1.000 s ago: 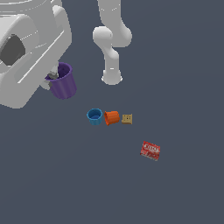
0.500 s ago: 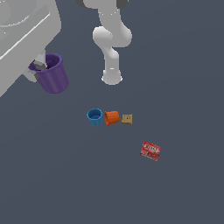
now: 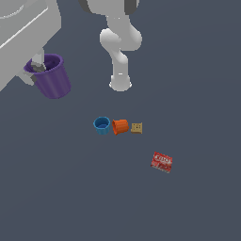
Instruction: Pick up a designated object from a clutter of objects.
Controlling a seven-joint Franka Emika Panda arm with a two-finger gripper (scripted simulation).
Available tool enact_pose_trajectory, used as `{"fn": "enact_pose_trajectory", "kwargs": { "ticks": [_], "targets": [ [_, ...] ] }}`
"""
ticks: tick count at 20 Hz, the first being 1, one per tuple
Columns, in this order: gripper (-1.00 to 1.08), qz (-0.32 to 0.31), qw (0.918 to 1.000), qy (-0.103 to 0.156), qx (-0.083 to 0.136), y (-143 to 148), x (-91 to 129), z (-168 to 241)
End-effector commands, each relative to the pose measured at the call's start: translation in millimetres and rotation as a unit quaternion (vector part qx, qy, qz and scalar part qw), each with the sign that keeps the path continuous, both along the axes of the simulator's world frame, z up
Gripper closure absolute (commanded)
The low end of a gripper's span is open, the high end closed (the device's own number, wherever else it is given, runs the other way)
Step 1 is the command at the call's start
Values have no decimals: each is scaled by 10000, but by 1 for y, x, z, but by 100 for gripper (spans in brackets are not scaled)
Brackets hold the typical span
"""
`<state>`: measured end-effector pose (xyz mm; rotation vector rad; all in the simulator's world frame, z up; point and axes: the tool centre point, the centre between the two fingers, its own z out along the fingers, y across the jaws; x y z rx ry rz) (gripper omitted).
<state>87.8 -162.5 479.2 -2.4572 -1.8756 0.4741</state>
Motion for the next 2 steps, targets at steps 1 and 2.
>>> {"fn": "enact_pose_trajectory", "kwargs": {
  "ticks": [1, 2],
  "targets": [
    [108, 0, 10000, -8, -2, 0, 0, 2],
    [108, 0, 10000, -8, -2, 0, 0, 2]
  ]
}}
